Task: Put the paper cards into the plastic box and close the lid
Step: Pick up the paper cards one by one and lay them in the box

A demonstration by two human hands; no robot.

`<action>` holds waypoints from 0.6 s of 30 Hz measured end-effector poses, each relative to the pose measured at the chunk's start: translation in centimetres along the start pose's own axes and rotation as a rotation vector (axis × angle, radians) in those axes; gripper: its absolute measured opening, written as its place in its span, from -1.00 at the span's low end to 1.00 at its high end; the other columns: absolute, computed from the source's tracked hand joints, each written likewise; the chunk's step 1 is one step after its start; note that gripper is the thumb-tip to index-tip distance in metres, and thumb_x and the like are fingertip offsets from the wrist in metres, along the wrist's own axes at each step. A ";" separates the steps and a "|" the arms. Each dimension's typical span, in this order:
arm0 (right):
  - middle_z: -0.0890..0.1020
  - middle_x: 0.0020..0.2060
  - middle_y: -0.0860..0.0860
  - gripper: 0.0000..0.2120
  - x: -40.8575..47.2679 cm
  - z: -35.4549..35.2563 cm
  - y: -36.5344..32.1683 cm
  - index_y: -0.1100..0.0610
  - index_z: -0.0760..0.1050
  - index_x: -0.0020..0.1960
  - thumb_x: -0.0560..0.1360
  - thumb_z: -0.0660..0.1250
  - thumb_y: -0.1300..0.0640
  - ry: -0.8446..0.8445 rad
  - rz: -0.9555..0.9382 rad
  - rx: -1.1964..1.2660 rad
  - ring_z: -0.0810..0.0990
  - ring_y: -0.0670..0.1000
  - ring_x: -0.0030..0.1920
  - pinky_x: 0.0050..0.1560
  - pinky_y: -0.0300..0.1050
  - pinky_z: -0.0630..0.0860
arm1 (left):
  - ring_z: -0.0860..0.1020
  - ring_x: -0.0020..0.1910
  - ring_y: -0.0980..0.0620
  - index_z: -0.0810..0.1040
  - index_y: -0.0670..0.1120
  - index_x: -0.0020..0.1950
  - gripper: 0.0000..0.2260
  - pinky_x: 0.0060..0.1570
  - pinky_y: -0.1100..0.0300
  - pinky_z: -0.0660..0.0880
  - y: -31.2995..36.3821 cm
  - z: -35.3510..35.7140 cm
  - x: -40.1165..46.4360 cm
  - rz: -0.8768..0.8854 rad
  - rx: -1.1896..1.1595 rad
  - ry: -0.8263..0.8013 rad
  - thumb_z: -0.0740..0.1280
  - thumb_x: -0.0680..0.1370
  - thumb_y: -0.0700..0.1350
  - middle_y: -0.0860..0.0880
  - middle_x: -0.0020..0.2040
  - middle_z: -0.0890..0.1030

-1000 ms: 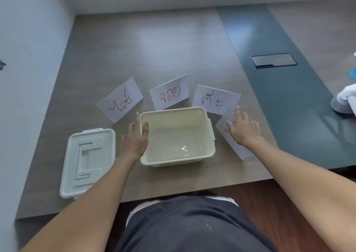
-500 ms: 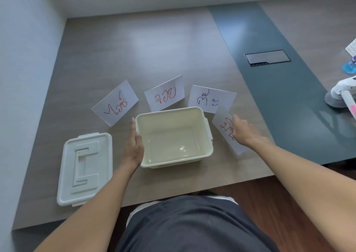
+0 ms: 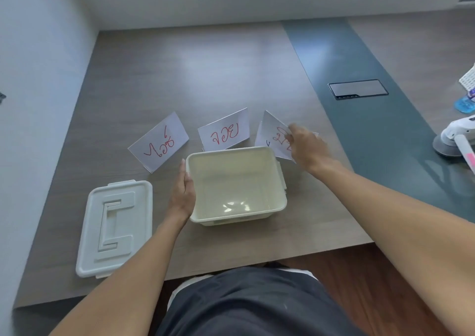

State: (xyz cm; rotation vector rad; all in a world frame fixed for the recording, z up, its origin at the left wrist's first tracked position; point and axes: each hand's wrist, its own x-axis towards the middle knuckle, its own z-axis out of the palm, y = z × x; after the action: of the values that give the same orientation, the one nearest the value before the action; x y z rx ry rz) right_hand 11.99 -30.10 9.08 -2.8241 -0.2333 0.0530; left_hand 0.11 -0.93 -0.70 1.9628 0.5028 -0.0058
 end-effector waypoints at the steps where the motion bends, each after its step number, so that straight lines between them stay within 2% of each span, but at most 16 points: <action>1: 0.61 0.01 0.17 -0.87 0.4 -0.3 -0.6 0.15 0.37 0.10 0.64 0.11 0.12 0.024 -0.023 0.000 0.57 0.29 -0.08 -0.18 0.07 0.44 | 0.11 0.59 0.10 0.05 0.10 0.63 -0.53 0.43 0.25 0.03 0.1 -0.1 0.0 0.001 -0.007 0.003 -0.06 0.71 0.06 0.10 0.62 0.13; 4: 0.58 0.02 0.17 -0.86 1.3 -1.3 -2.5 0.16 0.37 0.11 0.65 0.09 0.13 0.065 -0.108 -0.024 0.56 0.28 -0.09 -0.19 0.02 0.37 | 0.13 0.59 0.07 0.07 0.06 0.63 -0.53 0.45 0.22 0.05 0.4 -0.2 0.1 0.002 -0.015 0.009 -0.05 0.71 0.05 0.06 0.62 0.16; 7: 0.58 0.06 0.18 -0.82 1.9 -2.3 -4.9 0.19 0.43 0.16 0.63 0.13 0.18 0.119 -0.199 -0.029 0.54 0.28 0.00 -0.11 -0.03 0.25 | 0.13 0.59 0.06 0.04 0.04 0.64 -0.53 0.42 0.26 0.05 0.8 -0.1 0.1 0.022 0.017 0.007 -0.05 0.71 0.02 0.04 0.62 0.15; 10: 0.59 0.03 0.19 -0.81 1.7 -3.0 -7.3 0.21 0.46 0.17 0.62 0.15 0.19 0.141 -0.317 0.005 0.55 0.28 -0.01 -0.10 -0.05 0.23 | 0.14 0.59 0.05 0.03 0.03 0.64 -0.53 0.47 0.20 0.07 1.0 -0.1 0.0 0.040 0.034 0.008 -0.06 0.72 0.00 0.03 0.63 0.15; 13: 0.59 0.00 0.16 -0.83 1.1 -3.2 -8.9 0.20 0.46 0.13 0.61 0.15 0.18 0.085 -0.417 0.032 0.54 0.27 -0.08 -0.16 -0.07 0.25 | 0.12 0.59 0.05 0.04 -0.02 0.64 -0.53 0.50 0.20 0.05 1.1 -0.3 -0.1 0.042 0.030 0.003 -0.06 0.72 -0.02 0.00 0.63 0.14; 15: 0.59 -0.01 0.11 -0.86 0.6 -3.2 -9.4 0.14 0.45 0.07 0.59 0.14 0.18 0.009 -0.471 0.045 0.54 0.26 -0.10 -0.21 -0.04 0.33 | 0.12 0.60 0.04 0.05 -0.05 0.64 -0.53 0.54 0.12 0.06 1.0 -0.5 -0.1 0.031 0.018 -0.005 -0.05 0.71 -0.04 -0.01 0.63 0.13; 18: 0.58 -0.06 0.02 -0.92 -0.4 -2.7 -9.4 0.05 0.37 -0.07 0.60 0.15 0.14 -0.104 -0.506 0.075 0.55 0.20 -0.09 -0.21 -0.02 0.42 | 0.10 0.60 0.07 0.04 -0.06 0.64 -0.53 0.55 0.13 0.04 0.9 -0.7 -0.2 0.017 0.003 -0.019 -0.05 0.71 -0.05 0.00 0.63 0.12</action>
State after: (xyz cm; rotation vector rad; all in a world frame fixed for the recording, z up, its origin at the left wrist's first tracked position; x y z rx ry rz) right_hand 10.26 -22.16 14.52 -2.6049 -0.9355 0.0935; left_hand 0.14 -0.72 0.39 1.9685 0.4735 -0.0148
